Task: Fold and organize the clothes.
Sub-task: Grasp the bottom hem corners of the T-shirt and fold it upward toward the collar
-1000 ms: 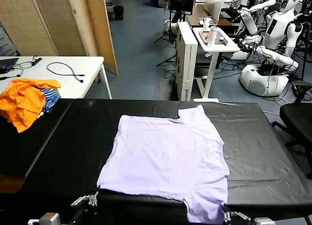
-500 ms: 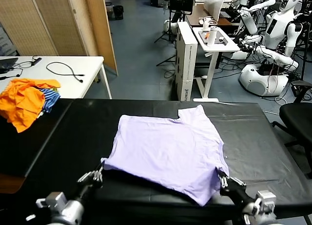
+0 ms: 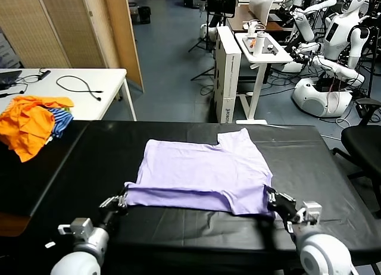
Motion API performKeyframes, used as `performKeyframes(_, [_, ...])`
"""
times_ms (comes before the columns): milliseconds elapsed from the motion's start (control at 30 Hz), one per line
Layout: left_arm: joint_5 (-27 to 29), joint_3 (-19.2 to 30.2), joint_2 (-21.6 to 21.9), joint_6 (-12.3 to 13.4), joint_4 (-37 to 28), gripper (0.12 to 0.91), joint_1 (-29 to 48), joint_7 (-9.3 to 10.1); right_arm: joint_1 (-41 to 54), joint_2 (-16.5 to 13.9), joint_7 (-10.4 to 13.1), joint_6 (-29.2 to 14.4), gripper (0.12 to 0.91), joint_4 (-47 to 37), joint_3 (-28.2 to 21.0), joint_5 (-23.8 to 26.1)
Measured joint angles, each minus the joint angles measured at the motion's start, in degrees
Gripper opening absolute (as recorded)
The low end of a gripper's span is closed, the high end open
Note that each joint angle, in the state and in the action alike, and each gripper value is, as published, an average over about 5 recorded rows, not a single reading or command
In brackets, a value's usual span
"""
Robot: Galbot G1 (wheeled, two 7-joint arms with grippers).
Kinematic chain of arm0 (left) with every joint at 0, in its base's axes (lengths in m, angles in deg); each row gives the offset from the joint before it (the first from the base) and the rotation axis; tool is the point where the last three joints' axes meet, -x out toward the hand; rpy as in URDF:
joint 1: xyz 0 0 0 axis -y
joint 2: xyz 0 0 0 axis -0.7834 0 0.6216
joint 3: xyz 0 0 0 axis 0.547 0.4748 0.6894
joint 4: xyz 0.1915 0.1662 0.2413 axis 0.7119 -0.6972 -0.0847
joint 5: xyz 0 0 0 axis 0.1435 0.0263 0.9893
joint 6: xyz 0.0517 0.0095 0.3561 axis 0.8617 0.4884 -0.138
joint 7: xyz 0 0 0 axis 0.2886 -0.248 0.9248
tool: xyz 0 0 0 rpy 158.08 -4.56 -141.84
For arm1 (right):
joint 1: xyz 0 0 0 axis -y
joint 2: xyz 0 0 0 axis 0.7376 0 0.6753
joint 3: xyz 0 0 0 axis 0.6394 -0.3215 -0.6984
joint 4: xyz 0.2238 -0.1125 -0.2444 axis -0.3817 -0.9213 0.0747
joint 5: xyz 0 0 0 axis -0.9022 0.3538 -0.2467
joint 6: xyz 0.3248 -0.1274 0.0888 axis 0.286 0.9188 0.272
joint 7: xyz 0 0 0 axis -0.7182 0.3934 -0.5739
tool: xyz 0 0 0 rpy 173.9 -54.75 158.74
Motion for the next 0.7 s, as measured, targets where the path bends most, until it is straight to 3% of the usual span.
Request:
performKeyframes(233, [-0.57,1.04,3.63,-0.32,-2.62,0.147,2.4,-0.42,1.58,-0.34,-0.6,0.24,0.139,-1.52,-0.91,0.06])
performKeyframes(367, [-0.75,1.21,5.02,-0.4,-3.59,0.147,3.07,-0.58,1.2,-0.5,-1.93,1.06,0.208,-1.31,-0.36,-0.01])
performKeyframes(467, [-0.89,1.33,5.49,-0.74,-4.0,0.193,3.29,-0.74,0.16,-0.54,-2.84,1.27,0.352,-0.43,0.56,0.12])
performKeyframes(600, [-1.34,1.48,5.6,-0.97,-4.2,0.418,3.72,-1.03,-1.92,-0.56,-3.65,1.32,0.655,1.27,1.9,0.44])
performKeyframes(700, [-1.51,1.82,5.52,-0.91,-4.41,0.608,4.43,-0.93,-4.4,-0.59,-4.17,1.45,0.816,3.24,3.17,0.93])
